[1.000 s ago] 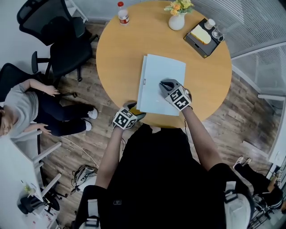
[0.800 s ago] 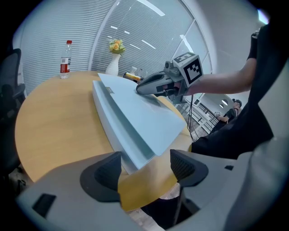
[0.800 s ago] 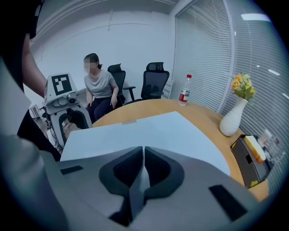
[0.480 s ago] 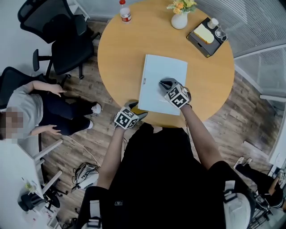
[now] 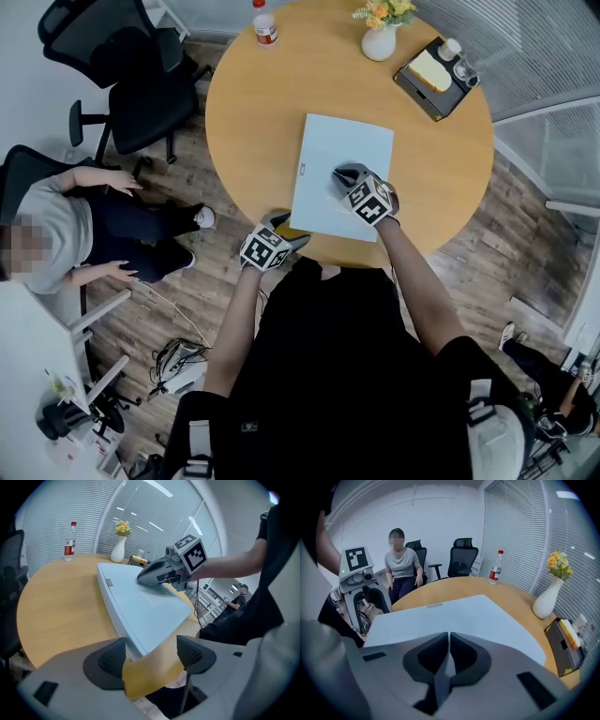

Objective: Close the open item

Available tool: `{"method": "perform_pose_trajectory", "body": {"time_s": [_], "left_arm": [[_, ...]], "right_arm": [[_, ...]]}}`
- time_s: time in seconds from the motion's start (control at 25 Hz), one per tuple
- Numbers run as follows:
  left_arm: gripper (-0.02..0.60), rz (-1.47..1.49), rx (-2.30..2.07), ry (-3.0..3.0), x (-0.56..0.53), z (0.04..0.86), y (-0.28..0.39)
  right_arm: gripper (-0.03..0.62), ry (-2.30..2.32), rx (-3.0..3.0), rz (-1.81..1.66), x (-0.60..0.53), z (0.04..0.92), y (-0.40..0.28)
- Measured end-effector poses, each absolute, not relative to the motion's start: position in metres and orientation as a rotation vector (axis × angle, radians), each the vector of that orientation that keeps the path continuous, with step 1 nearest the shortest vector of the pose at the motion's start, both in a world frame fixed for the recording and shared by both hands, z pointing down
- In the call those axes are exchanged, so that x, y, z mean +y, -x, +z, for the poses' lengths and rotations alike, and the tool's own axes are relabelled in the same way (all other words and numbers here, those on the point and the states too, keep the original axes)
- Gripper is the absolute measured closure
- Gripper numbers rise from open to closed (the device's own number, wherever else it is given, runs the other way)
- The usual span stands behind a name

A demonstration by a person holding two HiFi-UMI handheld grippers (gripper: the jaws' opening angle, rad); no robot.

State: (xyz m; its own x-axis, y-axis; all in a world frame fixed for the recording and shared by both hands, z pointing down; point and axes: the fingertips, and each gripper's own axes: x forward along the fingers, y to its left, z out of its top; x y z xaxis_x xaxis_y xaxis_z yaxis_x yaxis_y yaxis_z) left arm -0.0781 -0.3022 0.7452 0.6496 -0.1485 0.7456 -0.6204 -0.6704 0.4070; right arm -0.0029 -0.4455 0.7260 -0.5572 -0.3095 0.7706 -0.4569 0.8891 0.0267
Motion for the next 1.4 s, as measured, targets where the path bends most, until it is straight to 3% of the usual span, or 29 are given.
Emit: {"method": "perform_pose_trajectory", "body": {"time_s": [1.4], "left_arm": [[0.252, 0.882, -0.579, -2.207, -0.305, 0.748, 0.078]], "right_arm": [[0.583, -0.546, -2.272, 0.181, -0.443, 0.718, 0.005]]}}
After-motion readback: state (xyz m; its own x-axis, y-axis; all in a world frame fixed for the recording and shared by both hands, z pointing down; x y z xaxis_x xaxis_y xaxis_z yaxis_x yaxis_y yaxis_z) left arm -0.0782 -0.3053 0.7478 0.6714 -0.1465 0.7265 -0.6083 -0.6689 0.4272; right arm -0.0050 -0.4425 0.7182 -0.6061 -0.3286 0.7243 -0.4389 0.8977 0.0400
